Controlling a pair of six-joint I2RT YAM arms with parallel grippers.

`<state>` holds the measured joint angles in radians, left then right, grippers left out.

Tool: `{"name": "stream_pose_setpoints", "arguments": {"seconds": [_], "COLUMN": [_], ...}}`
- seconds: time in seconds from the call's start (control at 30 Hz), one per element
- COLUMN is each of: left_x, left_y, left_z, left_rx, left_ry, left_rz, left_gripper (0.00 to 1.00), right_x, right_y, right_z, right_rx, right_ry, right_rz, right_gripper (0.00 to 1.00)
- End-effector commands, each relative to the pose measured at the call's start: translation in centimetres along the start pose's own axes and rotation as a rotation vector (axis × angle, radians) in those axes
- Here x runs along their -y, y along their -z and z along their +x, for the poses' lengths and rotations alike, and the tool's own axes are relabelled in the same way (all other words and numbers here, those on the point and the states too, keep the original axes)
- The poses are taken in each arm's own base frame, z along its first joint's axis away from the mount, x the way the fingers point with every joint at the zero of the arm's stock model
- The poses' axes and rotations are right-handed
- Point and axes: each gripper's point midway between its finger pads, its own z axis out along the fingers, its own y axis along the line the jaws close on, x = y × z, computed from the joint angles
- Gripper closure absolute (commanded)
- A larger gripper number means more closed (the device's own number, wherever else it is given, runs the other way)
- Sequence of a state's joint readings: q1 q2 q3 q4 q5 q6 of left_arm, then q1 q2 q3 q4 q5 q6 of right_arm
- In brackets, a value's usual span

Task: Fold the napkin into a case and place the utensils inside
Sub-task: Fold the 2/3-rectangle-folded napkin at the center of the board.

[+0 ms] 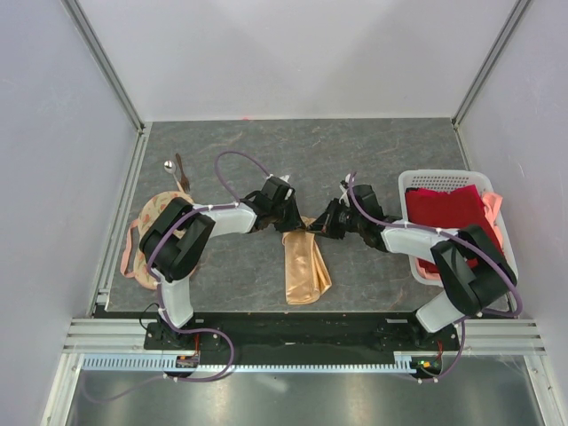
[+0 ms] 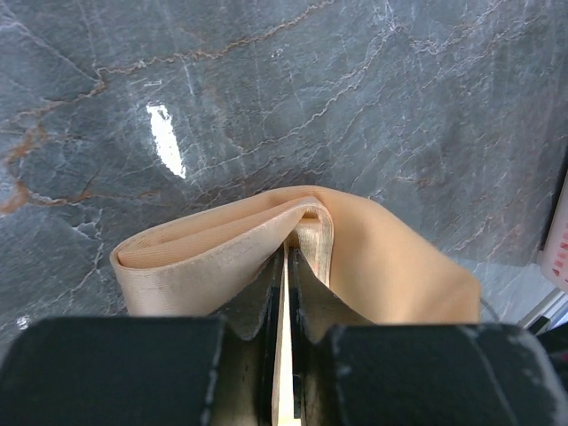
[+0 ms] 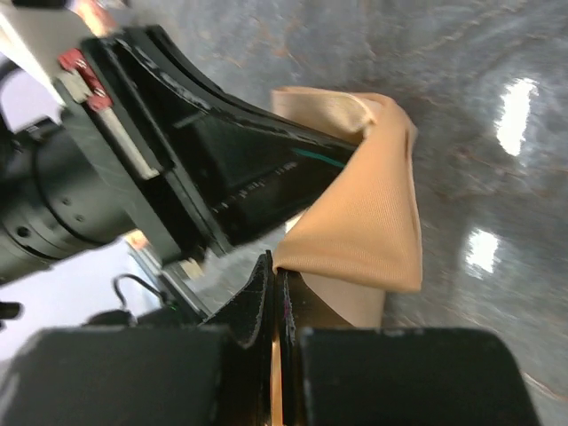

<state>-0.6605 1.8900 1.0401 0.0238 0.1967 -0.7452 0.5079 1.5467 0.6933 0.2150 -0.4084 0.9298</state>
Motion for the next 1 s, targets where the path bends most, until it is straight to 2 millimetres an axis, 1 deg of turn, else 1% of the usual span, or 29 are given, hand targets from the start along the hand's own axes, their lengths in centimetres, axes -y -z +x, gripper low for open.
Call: {"name": "stream_pose_setpoints", "arguments": {"seconds": [0.0,0.03,0.07,0.1,0.2,0.3,0.33,0.4,0.53,0.57,0.6,0.67,0.73,0.77,0.8,0.87,0.9,0.93,0.97], "left_x": [-0.2,-0.2,-0.2,-0.2,0.4,1.1,1.4,2.1,3.6,4.3,4.3,5.2,5.5,5.3,5.3,4.0,4.0,2.8,2.4], "left_y": [-0.7,-0.7,-0.6,-0.5,-0.1,0.7,1.0,1.7,3.2,4.0,4.4,5.8,6.6,6.9,7.7,8.0,8.3,8.1,8.0], "left_z": [1.1,1.1,1.2,1.2,0.9,0.7,0.5,0.1,-0.6,-1.2,-1.0,-1.7,-2.2,-2.1,-2.2,-1.0,-0.8,0.6,1.2], "left_rx": [-0.02,-0.021,-0.021,-0.02,-0.016,-0.011,-0.009,-0.003,0.004,0.022,0.013,0.03,0.052,0.05,0.061,0.051,0.058,0.036,0.029], "left_ry": [0.025,0.025,0.026,0.026,0.029,0.037,0.041,0.051,0.058,0.054,0.057,0.05,0.031,0.028,0.015,0.017,0.014,0.02,0.023], "left_rz": [0.009,0.011,0.011,0.012,0.029,0.046,0.054,0.068,0.106,0.125,0.118,0.129,0.123,0.112,0.109,0.086,0.095,0.082,0.086], "left_gripper": [0.89,0.89,0.9,0.9,0.9,0.9,0.9,0.89,0.89,0.89,0.89,0.89,0.9,0.9,0.9,0.91,0.91,0.92,0.92], "right_x": [-1.6,-0.9,-1.1,-0.6,-0.1,-0.1,0.2,0.3,0.8,1.0,1.1,1.2,1.3,1.2,1.2,1.0,1.1,1.1,1.0], "right_y": [-1.0,-1.4,-1.6,-2.0,-2.6,-2.5,-2.4,-2.2,-2.3,-2.4,-2.4,-2.5,-2.5,-2.5,-2.5,-2.4,-2.4,-2.4,-2.4], "right_z": [-1.0,-0.5,-0.8,-0.7,-0.3,-0.5,-0.4,-0.6,-0.4,-0.3,-0.3,-0.3,-0.2,-0.2,-0.2,-0.2,-0.3,-0.3,-0.3], "right_rx": [0.082,0.075,0.091,0.09,0.079,0.092,0.092,0.106,0.1,0.097,0.097,0.094,0.093,0.093,0.092,0.094,0.096,0.096,0.098], "right_ry": [-0.102,-0.137,-0.139,-0.148,-0.151,-0.14,-0.139,-0.124,-0.121,-0.123,-0.124,-0.124,-0.122,-0.122,-0.123,-0.116,-0.118,-0.112,-0.109], "right_rz": [-0.076,-0.064,-0.083,-0.073,-0.061,-0.06,-0.045,-0.032,-0.015,-0.01,-0.01,-0.008,-0.007,-0.008,-0.007,-0.009,-0.001,-0.001,0.0], "right_gripper": [1.0,1.0,1.0,1.0,1.0,1.0,1.0,1.0,1.0,1.0,1.0,1.0,1.0,1.0,1.0,1.0,1.0,1.0,1.0]}}
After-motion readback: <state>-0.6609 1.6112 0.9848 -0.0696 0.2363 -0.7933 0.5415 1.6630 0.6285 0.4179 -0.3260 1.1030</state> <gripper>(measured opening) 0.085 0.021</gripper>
